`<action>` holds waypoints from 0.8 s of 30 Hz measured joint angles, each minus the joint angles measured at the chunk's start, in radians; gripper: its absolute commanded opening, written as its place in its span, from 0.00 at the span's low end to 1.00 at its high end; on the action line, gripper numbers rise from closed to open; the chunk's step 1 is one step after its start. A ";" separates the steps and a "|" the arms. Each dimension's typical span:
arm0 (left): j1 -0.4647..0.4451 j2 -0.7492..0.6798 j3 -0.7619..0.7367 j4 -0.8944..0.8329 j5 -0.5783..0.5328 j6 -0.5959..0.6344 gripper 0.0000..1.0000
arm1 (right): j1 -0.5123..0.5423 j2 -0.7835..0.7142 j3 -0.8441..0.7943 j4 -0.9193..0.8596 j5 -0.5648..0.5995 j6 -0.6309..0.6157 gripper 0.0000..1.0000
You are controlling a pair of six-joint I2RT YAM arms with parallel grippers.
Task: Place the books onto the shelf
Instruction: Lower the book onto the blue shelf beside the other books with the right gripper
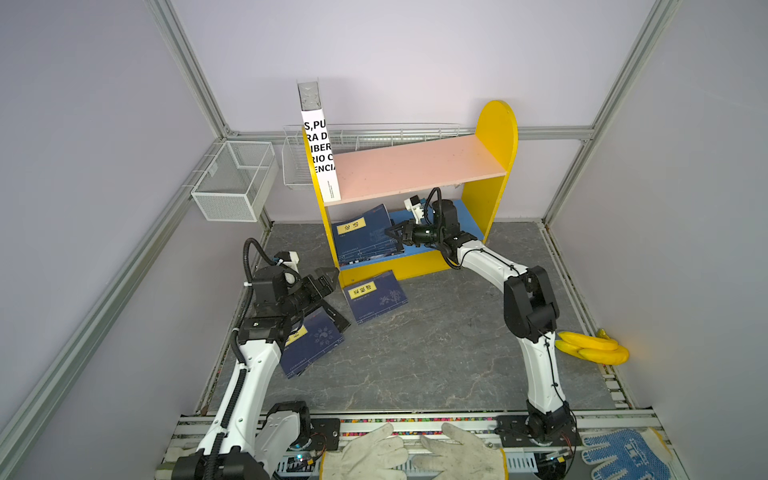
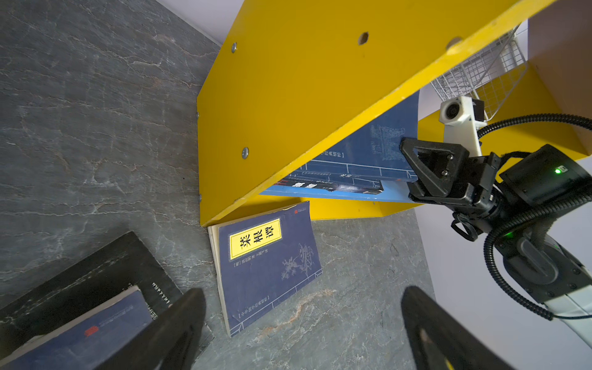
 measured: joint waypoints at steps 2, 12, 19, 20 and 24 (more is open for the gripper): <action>0.000 0.008 0.000 0.003 -0.006 0.000 0.96 | 0.002 0.005 0.002 -0.002 0.002 0.000 0.12; 0.000 0.087 0.000 0.044 -0.060 -0.013 0.96 | 0.002 0.020 0.019 -0.040 0.013 -0.006 0.15; -0.007 0.158 0.004 0.125 -0.085 -0.043 0.96 | 0.003 0.024 0.025 -0.087 0.031 -0.032 0.15; -0.014 0.167 0.009 0.132 -0.089 -0.044 0.96 | 0.003 0.024 0.027 -0.095 0.035 -0.038 0.15; -0.074 0.208 0.056 0.148 -0.116 -0.041 0.96 | 0.006 0.024 0.043 -0.129 0.047 -0.061 0.15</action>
